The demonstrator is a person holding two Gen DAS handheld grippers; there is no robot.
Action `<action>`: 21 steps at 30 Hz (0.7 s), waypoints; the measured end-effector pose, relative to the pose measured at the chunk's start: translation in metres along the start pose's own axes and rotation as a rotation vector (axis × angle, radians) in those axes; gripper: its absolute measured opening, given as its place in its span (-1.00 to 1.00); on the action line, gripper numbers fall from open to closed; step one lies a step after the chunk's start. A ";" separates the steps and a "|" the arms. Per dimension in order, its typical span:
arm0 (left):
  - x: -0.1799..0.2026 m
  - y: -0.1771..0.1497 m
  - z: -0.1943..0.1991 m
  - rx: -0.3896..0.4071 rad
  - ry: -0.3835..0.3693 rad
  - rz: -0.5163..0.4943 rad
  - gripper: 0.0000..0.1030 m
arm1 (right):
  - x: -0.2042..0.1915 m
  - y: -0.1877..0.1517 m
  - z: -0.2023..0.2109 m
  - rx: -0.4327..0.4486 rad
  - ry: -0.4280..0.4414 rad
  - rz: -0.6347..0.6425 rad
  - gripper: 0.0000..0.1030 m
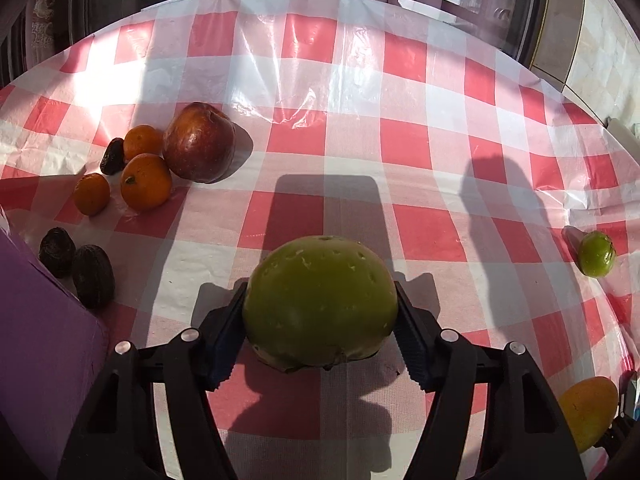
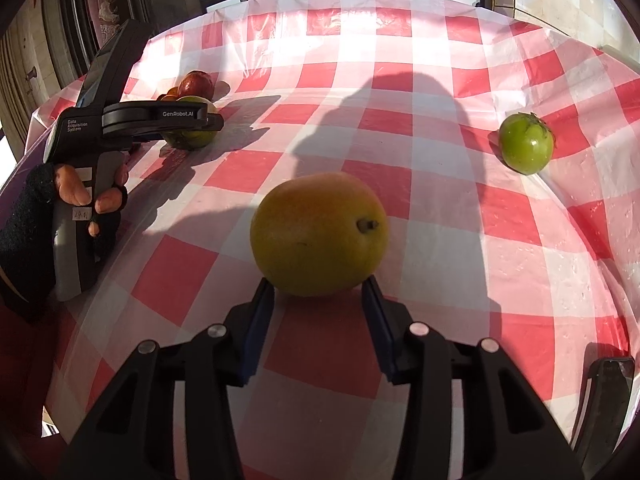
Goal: Organize fruits
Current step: 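Carry the green fruit and yellow pear over the white purple-rimmed box with both tools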
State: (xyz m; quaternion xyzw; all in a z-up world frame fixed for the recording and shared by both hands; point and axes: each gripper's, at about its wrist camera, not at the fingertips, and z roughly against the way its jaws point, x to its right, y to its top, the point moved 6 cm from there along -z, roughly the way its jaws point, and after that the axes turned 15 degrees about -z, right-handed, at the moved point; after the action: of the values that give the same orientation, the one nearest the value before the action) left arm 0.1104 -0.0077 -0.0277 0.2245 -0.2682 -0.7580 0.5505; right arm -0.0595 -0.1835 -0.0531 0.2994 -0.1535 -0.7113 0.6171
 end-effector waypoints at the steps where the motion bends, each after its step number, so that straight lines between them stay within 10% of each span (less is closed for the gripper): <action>1: 0.000 -0.007 0.007 0.000 0.002 0.000 0.25 | 0.000 0.000 0.000 0.000 -0.003 0.001 -0.24; 4: 0.001 -0.026 0.024 -0.001 0.008 0.010 0.25 | 0.003 0.003 -0.002 -0.006 0.005 -0.039 -0.97; 7: 0.001 -0.040 0.038 0.001 0.000 0.009 0.25 | 0.006 0.006 -0.005 -0.029 0.029 -0.058 -0.97; 9: -0.001 -0.048 0.041 -0.005 0.007 0.000 0.25 | 0.004 0.006 -0.005 -0.043 0.047 -0.030 -0.89; 13: -0.007 -0.053 0.045 0.004 0.003 0.014 0.25 | 0.014 0.022 -0.002 -0.038 0.078 -0.100 0.81; 21: -0.001 -0.061 0.066 0.035 -0.032 0.016 0.25 | 0.024 0.055 -0.026 -0.015 -0.041 -0.065 0.21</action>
State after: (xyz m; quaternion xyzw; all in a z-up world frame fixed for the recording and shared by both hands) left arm 0.0251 0.0196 -0.0174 0.2198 -0.2917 -0.7524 0.5482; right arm -0.0019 -0.2133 -0.0468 0.2849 -0.1509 -0.7382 0.5925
